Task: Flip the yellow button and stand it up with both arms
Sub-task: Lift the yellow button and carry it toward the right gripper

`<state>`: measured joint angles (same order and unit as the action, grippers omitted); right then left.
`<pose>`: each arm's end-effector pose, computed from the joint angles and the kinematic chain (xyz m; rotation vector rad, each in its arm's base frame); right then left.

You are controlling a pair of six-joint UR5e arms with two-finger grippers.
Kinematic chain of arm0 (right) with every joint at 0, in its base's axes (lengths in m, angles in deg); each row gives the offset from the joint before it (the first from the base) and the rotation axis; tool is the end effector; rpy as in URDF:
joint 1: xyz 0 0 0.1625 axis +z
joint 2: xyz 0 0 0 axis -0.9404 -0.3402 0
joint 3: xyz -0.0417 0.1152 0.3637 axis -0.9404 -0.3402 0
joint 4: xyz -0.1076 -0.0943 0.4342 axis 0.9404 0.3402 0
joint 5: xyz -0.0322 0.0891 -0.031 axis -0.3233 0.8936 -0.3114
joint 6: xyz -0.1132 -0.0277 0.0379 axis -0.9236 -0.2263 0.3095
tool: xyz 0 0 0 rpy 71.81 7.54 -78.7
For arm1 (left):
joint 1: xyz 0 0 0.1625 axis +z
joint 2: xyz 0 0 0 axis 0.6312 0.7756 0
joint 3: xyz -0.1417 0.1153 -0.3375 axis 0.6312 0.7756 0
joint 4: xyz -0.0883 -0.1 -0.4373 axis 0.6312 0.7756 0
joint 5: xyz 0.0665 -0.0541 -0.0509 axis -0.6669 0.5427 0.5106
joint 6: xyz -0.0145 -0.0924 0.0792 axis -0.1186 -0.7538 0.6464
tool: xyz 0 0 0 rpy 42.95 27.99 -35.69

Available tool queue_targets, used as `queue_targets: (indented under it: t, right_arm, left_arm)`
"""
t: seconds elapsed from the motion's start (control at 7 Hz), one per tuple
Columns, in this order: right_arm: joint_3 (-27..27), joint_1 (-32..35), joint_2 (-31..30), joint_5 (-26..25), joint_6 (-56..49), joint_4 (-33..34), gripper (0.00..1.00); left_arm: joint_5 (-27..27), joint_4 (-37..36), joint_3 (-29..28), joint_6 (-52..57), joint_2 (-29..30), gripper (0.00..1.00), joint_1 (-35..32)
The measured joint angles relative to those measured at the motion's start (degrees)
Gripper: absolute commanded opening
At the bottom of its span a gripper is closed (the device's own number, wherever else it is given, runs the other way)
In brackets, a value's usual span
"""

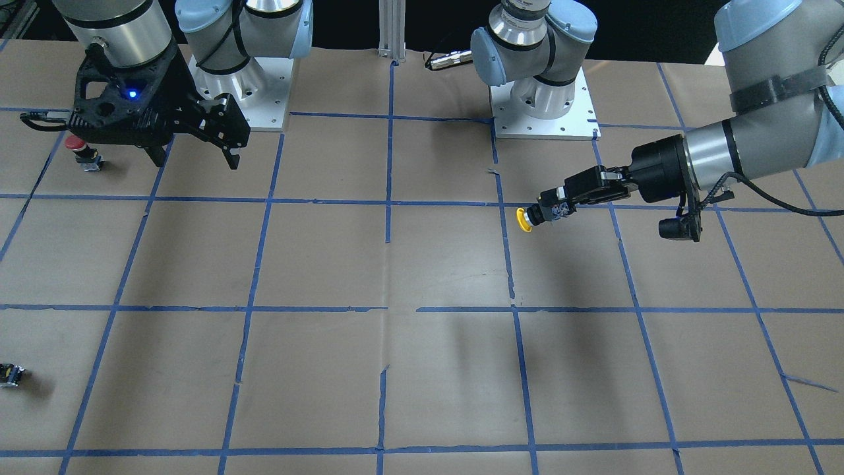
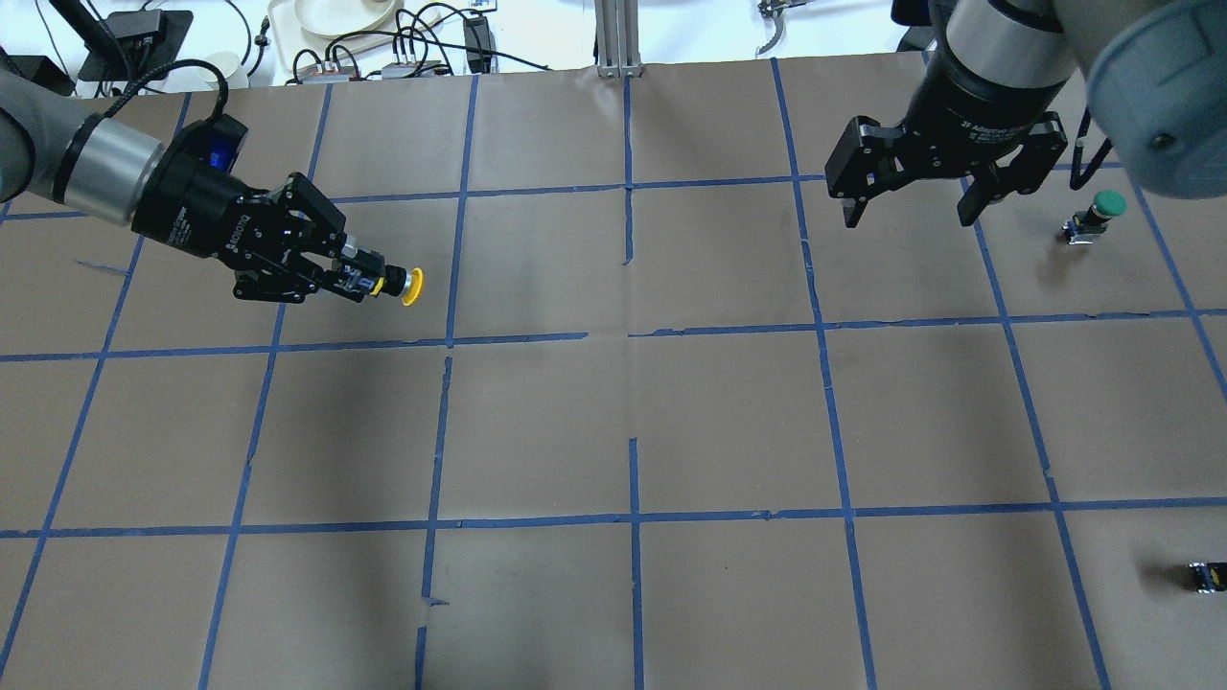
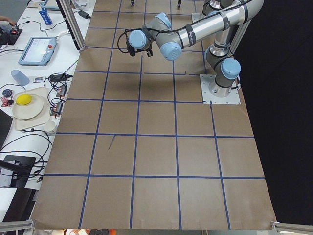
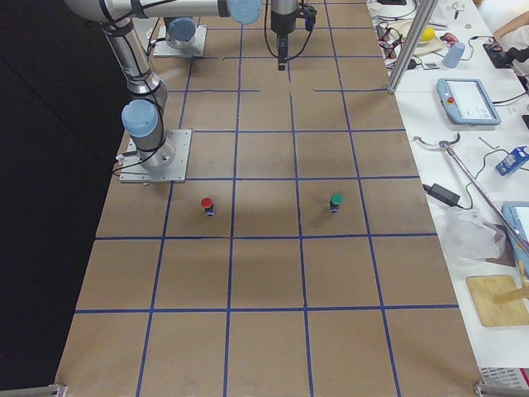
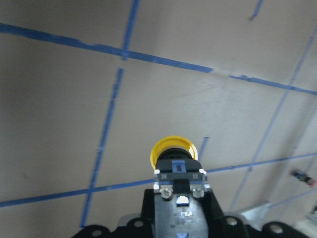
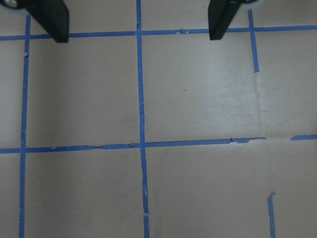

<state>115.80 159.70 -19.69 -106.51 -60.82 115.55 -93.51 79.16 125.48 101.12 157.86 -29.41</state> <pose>0.1347 -0.5335 0.4317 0.0680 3.0968 -0.0341 -0.0213 -0.5482 0.3110 0.3942 -2.1860 -0.3356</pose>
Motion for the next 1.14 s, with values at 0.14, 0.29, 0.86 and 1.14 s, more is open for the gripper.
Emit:
queue_targets:
  t: [0.14, 0.29, 0.86, 1.14]
  right_arm:
    - [0.0, -1.8, 0.1, 3.0, 0.1, -0.2, 0.99]
    - [0.2, -4.9, 0.1, 8.2, 0.2, -2.6, 1.0]
    - [0.9, -13.9, 1.6, 36.6, 0.0, -19.3, 1.0]
    - [1.0, -13.9, 3.2, 49.0, 0.2, -25.0, 1.0]
  left_arm:
    - [6.7, 3.3, 0.4, -0.1, -0.1, 0.0, -0.5]
    - [13.1, 6.4, 0.6, -0.1, -0.4, 0.0, -2.0]
    - [41.2, 15.3, 4.2, -0.1, -1.2, 0.01, -13.9]
    - [53.6, 16.6, 9.3, -0.1, -1.3, 0.01, -18.4]
